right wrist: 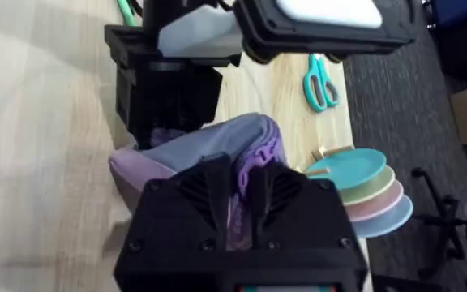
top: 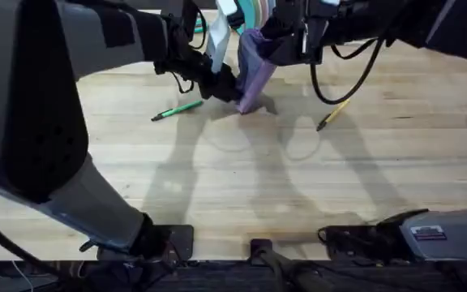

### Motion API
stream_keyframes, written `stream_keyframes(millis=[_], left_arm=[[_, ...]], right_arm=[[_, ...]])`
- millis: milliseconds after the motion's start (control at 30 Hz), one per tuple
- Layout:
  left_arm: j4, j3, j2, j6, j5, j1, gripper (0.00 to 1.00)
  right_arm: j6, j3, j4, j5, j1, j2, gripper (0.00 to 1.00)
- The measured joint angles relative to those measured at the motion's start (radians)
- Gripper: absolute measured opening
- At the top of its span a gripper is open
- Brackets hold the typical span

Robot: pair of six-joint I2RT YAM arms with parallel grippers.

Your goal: Unzip the bag, pick up the pens from the table one at a time and place them inside, then zip the bag closed.

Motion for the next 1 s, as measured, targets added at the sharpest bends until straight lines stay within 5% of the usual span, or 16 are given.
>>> stream_keyframes(millis=[233, 500, 900, 1000], left_arm=[[0.002, 0.0, 0.0, 0.0, 0.0, 0.0, 0.042], [0.023, 0.0, 0.0, 0.0, 0.018, -0.009, 0.042], [0.046, 0.0, 0.0, -0.001, 0.062, -0.026, 0.042], [0.054, 0.004, 0.0, -0.002, 0.076, -0.036, 0.042]], right_arm=[[0.041, 0.0, -0.012, -0.027, -0.017, 0.0, 0.227], [0.075, -0.003, -0.056, -0.053, -0.133, 0.006, 0.312], [0.094, -0.029, -0.156, -0.058, -0.279, 0.005, 0.961], [0.092, -0.029, -0.15, -0.079, -0.28, -0.001, 0.994]])
